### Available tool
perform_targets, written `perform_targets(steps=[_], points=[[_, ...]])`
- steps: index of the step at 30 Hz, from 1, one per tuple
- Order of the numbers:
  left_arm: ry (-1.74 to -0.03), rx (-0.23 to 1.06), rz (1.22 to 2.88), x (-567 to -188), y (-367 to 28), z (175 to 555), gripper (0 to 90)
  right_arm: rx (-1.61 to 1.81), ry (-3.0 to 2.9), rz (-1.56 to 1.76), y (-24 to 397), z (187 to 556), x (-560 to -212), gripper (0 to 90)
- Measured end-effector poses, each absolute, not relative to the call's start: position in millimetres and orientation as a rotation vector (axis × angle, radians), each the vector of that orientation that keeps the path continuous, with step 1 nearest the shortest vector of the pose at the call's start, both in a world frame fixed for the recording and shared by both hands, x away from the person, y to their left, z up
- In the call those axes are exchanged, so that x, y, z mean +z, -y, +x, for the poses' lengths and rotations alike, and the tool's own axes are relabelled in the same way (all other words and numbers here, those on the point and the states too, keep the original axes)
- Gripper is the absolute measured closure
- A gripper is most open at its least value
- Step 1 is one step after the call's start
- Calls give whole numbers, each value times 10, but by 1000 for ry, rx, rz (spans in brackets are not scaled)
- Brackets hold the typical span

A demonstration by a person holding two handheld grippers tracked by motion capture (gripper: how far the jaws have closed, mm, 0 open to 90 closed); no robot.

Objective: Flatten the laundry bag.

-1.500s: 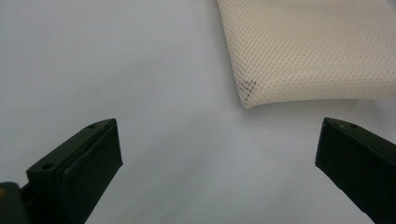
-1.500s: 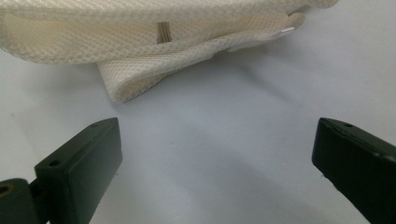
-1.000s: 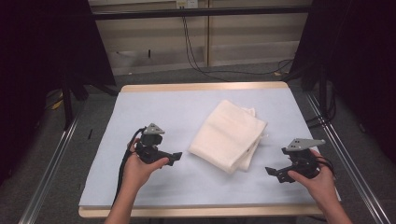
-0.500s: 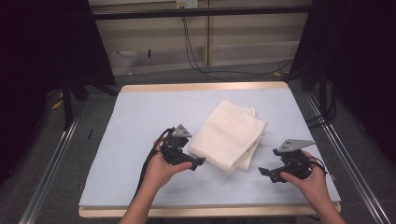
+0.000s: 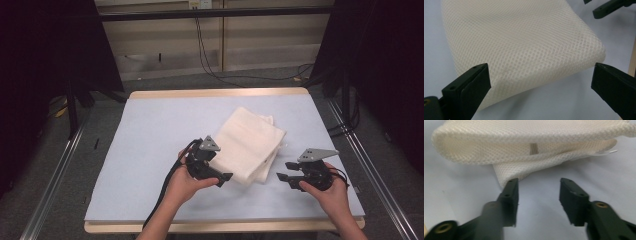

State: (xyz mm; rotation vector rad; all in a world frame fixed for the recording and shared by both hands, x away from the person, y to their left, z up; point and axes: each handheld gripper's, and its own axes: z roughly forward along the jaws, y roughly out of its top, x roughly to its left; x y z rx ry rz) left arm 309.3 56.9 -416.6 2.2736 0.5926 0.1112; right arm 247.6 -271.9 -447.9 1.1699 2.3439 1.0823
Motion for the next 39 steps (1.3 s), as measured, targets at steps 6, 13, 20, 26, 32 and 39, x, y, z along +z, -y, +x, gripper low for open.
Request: perform_targets(steps=[6,13,20,26,32,39], points=[[-546,119,2281,-4175,-460,3061,8,1119,-2346,1161,2709,2463,-4461,783],[-525,116,2307,-4208,-392,3035,2,1159,-2393,1116,2604,2439,-4460,900],[-495,97,2320,-4243,-356,3040,3,1164,-2442,1059,2430,2436,-4507,900],[-501,89,2308,-4249,-360,3047,3,1177,-2496,1010,2255,2439,-4588,900],[-495,77,2294,-4285,-344,3040,3,1149,-2535,989,2082,2461,-4673,900],[-465,65,2298,-4309,-321,3034,0,1169,-2526,1007,1974,2518,-4703,900]])
